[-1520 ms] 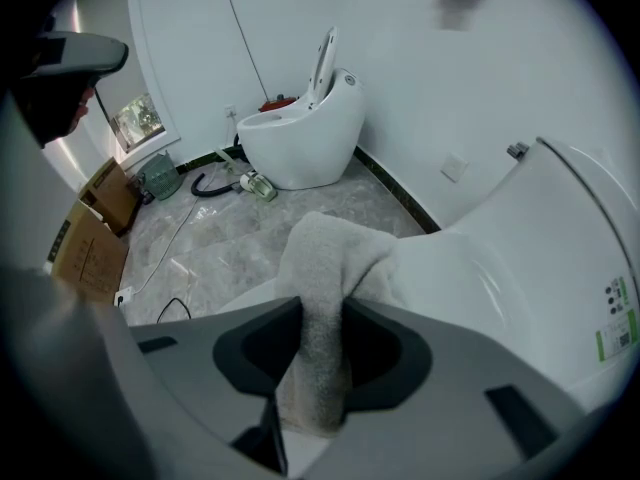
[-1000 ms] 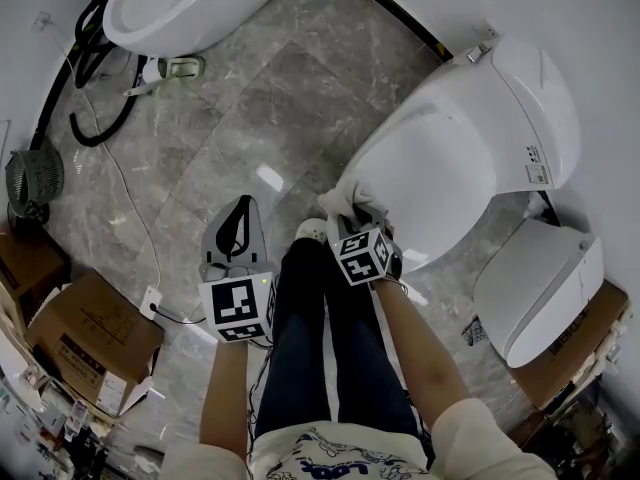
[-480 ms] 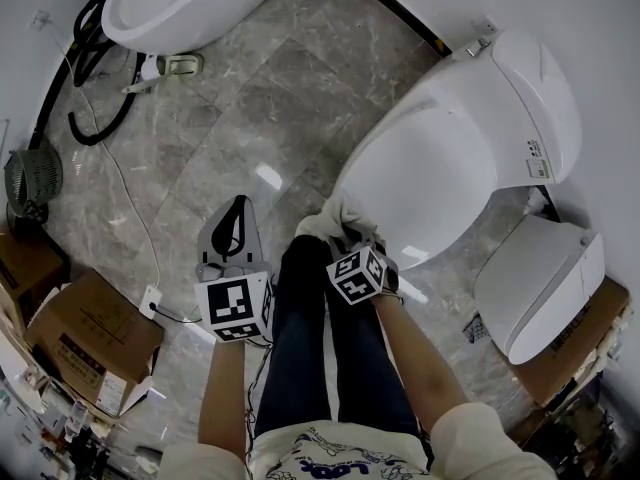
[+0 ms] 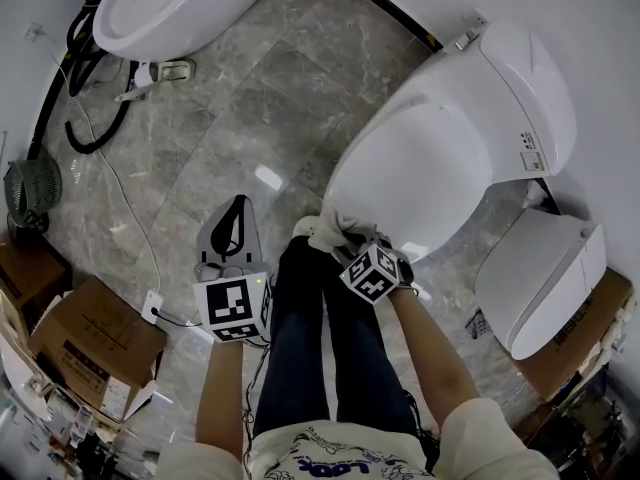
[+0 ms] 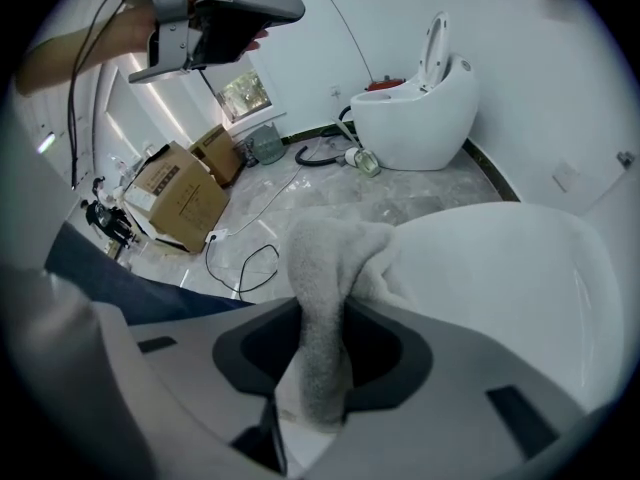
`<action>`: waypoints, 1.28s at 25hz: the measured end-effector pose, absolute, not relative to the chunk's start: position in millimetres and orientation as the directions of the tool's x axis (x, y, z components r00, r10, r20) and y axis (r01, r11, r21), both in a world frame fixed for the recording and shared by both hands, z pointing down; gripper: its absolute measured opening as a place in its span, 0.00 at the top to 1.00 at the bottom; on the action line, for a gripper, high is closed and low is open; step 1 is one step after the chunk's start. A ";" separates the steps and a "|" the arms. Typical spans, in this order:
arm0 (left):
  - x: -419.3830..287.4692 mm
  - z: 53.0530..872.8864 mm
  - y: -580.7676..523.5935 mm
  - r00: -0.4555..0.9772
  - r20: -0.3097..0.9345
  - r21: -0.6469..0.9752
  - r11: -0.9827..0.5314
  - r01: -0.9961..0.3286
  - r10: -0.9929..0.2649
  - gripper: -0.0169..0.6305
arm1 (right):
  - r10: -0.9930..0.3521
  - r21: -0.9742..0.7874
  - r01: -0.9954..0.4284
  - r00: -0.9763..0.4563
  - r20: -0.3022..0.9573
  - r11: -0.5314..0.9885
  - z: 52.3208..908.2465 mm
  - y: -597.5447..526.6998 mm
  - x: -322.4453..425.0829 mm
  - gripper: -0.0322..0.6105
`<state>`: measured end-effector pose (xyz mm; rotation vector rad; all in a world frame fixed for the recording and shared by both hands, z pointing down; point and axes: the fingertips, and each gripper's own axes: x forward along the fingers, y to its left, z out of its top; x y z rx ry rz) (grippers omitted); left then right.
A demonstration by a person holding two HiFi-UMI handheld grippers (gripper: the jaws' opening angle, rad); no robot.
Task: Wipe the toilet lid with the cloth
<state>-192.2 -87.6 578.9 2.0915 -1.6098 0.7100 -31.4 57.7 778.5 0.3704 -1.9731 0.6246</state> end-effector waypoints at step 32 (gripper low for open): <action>-128.2 578.9 -118.1 0.261 0.625 -0.003 -0.337 -0.942 -0.736 0.95 | -0.256 -0.168 -0.771 -0.396 0.882 0.614 767.6 -60.7 178.6 0.77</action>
